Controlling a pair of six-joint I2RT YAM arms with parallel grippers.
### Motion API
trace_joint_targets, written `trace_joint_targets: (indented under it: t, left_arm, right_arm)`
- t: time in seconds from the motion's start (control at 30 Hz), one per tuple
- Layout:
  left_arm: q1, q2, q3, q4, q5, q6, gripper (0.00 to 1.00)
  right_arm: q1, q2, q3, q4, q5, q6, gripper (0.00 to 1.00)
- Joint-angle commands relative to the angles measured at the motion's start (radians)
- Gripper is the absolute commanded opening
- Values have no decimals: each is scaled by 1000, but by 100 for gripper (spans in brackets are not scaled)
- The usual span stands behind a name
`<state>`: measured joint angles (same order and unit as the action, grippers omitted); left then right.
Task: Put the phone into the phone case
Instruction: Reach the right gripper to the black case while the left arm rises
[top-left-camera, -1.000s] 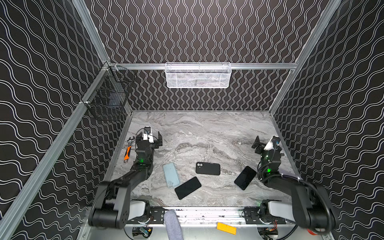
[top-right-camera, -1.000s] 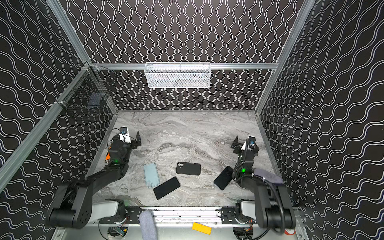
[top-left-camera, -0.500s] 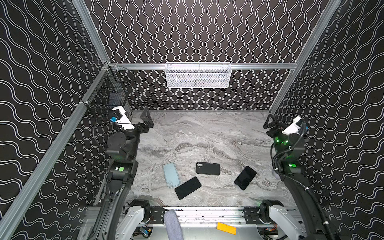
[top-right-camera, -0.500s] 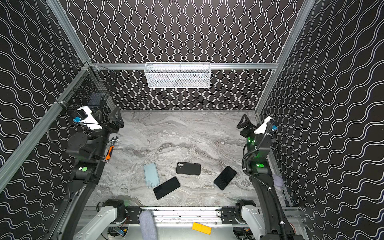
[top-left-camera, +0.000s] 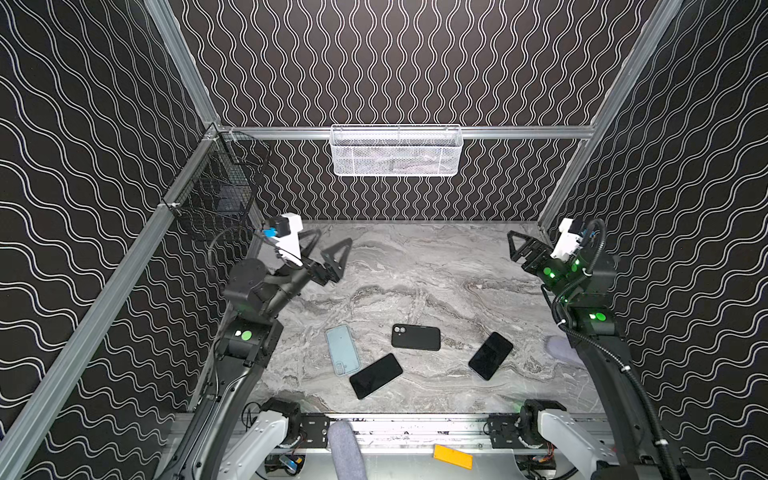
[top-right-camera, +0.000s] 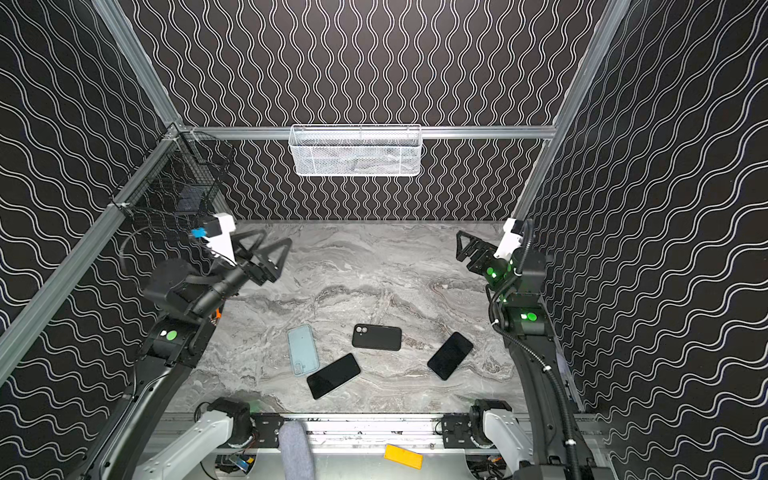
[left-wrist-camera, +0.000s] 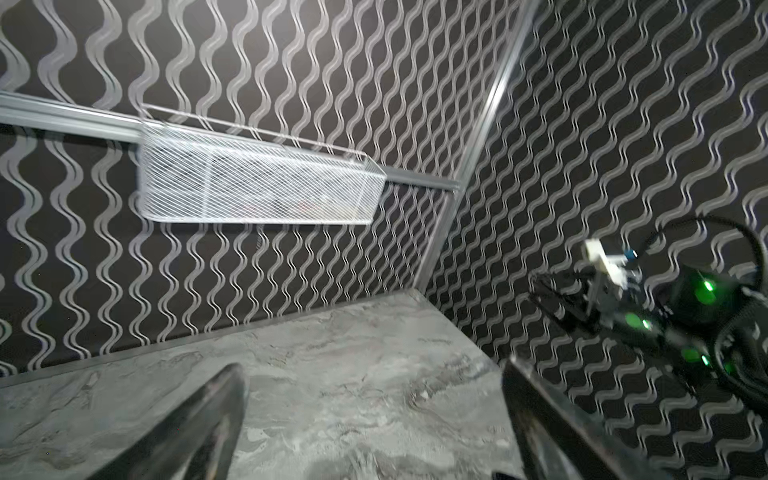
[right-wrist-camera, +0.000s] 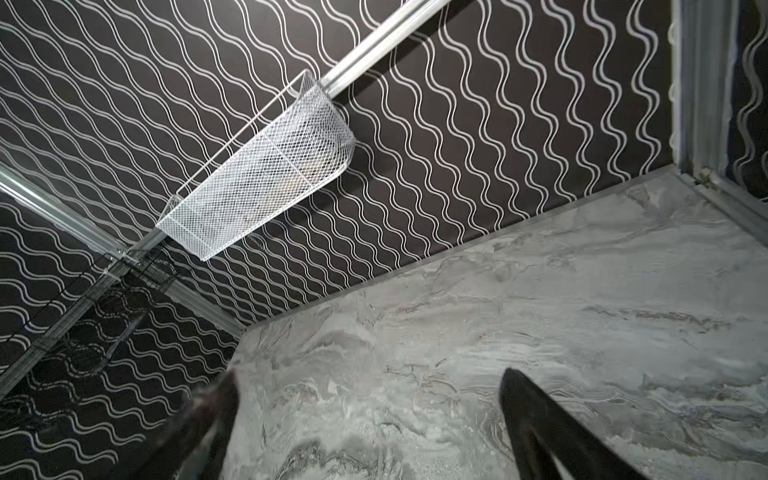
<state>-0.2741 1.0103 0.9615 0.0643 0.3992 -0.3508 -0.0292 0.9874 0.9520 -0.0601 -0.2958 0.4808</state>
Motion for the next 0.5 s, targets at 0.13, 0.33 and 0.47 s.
trace_joint_targets:
  t: [0.13, 0.33, 0.47]
  left_arm:
    - [-187, 120, 22, -263, -197, 273, 96]
    - [-339, 165, 44, -407, -508, 409, 95]
    - [-344, 159, 33, -397, -579, 384, 96]
  right_arm:
    - [156, 140, 135, -265, 45, -139, 99]
    - [450, 344, 374, -628, 325, -297, 100]
    - [514, 436, 425, -733, 316, -350, 100]
